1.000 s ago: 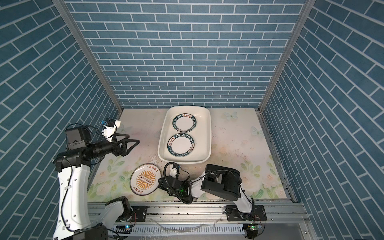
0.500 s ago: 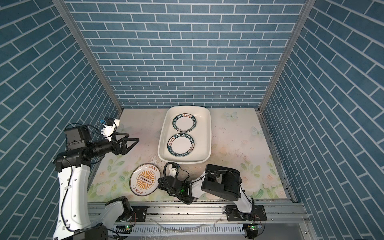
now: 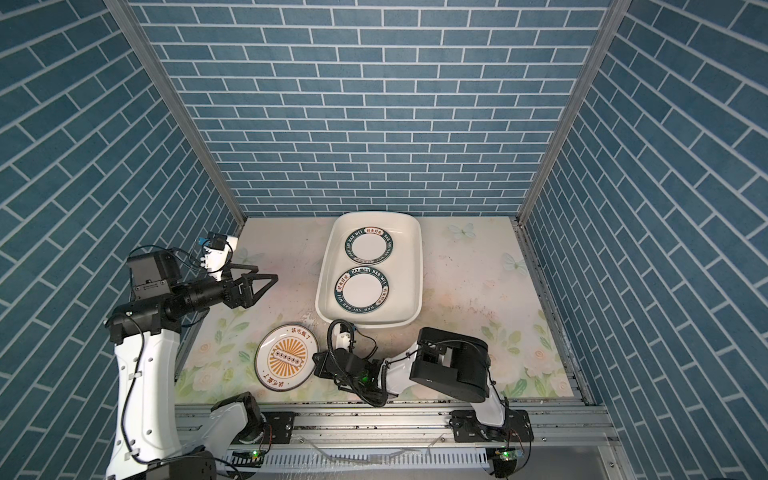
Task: Place the plates into the plastic bin on the countertop
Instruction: 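Lift and carry the sunburst plate with the right gripper over the bin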
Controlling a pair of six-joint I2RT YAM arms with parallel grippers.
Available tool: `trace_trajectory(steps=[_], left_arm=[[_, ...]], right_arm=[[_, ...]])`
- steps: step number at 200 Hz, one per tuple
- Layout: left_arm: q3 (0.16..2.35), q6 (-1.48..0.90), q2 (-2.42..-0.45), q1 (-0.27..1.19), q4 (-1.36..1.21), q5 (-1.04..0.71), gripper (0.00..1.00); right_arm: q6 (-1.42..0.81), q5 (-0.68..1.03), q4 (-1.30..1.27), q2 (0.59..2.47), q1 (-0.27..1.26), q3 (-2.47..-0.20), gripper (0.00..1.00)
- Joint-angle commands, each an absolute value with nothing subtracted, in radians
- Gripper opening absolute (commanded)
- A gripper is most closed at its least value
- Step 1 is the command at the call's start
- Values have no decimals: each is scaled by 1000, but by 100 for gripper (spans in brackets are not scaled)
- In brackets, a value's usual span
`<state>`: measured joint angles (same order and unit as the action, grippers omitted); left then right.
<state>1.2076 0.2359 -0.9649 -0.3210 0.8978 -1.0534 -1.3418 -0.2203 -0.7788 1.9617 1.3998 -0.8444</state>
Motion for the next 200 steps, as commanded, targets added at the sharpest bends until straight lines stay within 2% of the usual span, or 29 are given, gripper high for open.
trace_trajectory(steps=[1,111,200], left_arm=[[1240,225,-963,-316,883,-1066,96],[1490,142,-997,-316,972,-1068,96],[1600,152,-996,-316,1051,-1089,97]], right_arm=[[-1302,-212,-798,1908,1404,-863,0],[-1178,-120,-518,1800,1390,-987,0],[-1098,9,-392,1728,1284,-1090,0]])
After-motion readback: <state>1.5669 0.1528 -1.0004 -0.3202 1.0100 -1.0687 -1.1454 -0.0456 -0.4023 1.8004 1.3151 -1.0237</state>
